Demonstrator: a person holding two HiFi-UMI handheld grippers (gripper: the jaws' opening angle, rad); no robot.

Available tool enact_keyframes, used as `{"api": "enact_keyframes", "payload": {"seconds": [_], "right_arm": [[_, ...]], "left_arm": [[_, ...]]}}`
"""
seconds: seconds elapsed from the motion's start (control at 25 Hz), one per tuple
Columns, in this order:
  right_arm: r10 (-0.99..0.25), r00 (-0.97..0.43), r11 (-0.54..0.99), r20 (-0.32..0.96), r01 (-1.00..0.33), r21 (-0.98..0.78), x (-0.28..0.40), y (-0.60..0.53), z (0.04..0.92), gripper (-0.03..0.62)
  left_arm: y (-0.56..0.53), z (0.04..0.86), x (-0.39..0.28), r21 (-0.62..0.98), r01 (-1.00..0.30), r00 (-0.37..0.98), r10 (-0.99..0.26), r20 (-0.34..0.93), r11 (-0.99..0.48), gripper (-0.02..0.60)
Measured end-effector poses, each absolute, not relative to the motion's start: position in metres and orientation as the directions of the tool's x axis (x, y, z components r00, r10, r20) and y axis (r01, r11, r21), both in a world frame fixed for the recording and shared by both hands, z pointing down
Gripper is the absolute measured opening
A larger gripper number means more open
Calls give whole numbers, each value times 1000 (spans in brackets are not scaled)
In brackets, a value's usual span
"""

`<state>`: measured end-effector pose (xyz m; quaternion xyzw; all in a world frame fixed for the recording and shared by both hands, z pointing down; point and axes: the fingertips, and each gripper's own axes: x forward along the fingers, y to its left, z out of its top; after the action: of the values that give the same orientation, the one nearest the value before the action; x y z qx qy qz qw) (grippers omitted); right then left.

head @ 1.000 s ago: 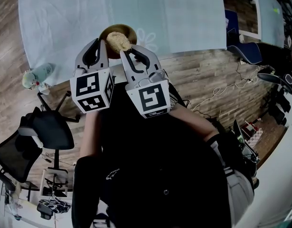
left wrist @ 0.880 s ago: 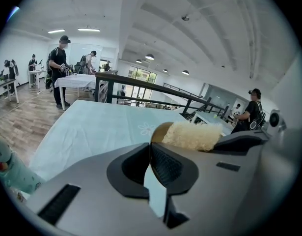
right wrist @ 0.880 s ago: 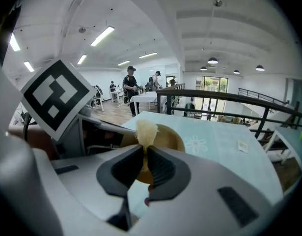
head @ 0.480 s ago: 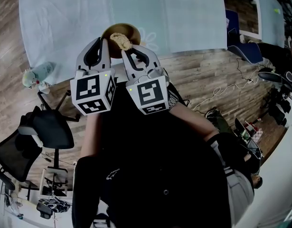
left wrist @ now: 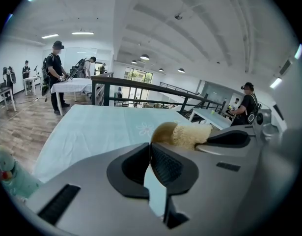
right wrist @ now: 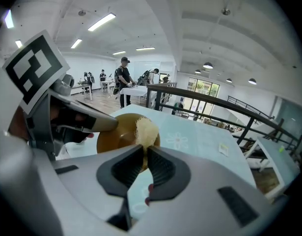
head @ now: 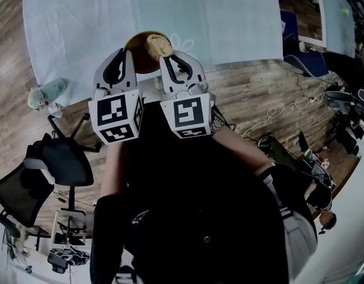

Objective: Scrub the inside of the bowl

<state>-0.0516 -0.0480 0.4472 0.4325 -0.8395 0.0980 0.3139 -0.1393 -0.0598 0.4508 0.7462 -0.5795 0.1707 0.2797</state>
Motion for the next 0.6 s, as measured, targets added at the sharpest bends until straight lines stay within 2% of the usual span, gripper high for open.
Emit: {"api": "enact_keyframes", "payload": {"seconds": [0.32,0.6], "right_arm": [[-733,-441,552,518,-831,72,-48,-56,420,37],[-571,-585,592,576,-780,-206,-79,-40,429,37]], "left_arm": [[-62,453,-149,193,-972,224,-790,571,-137,25],[-69,441,-146,208,-967,234,-825,514,-145,25]]}}
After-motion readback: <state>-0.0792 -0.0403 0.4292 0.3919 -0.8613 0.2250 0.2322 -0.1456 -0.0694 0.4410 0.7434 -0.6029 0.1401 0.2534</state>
